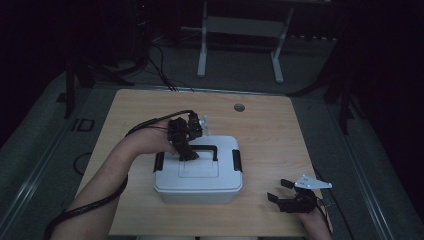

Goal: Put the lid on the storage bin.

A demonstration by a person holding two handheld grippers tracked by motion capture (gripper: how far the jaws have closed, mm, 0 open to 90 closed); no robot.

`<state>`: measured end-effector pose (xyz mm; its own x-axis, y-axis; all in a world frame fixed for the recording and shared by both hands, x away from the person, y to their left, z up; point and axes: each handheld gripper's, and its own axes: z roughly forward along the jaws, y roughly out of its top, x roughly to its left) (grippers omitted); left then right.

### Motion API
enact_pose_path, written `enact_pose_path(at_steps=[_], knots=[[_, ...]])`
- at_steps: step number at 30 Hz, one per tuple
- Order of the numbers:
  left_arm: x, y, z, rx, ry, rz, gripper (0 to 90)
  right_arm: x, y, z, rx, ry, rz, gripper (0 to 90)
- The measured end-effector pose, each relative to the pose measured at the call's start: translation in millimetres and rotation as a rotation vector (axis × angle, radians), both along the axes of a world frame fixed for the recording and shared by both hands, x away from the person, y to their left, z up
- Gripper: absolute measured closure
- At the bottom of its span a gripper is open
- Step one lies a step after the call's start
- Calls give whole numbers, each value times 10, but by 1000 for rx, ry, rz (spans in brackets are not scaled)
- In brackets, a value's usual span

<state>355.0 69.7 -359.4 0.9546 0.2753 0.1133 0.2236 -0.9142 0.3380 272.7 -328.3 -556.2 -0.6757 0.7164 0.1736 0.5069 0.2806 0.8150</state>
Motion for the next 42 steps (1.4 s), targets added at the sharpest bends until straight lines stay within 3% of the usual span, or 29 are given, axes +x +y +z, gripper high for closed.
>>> enact_pose_path(at_steps=[3,5,6,9,10,17,22,25,35,39,42], knots=[[13,94,-28,-44,27,38,258,-1,1,-1,-1,0,0,140],[12,127,-44,-52,23,48,238,0,2,-2,-2,0,1,140],[5,175,-68,-69,20,52,182,0,4,-2,-2,1,1,140],[0,223,-88,-87,32,60,163,0,3,-2,-2,2,0,140],[-11,268,-106,-109,17,65,143,1,3,-2,-3,2,-1,140],[-50,384,-163,-131,-17,69,143,-2,8,-2,-4,3,1,140],[-94,520,-197,-169,-49,95,143,-1,7,0,-4,3,1,140],[-114,592,-201,-202,-37,104,143,0,4,-3,-4,3,-1,140],[-191,854,-321,-201,-10,152,143,-1,10,-2,-6,4,-4,140],[-239,1028,-325,-240,-9,176,143,-1,18,-3,-10,4,-5,140],[-252,1118,-335,-242,-12,196,143,1,17,2,-8,4,-8,140]])
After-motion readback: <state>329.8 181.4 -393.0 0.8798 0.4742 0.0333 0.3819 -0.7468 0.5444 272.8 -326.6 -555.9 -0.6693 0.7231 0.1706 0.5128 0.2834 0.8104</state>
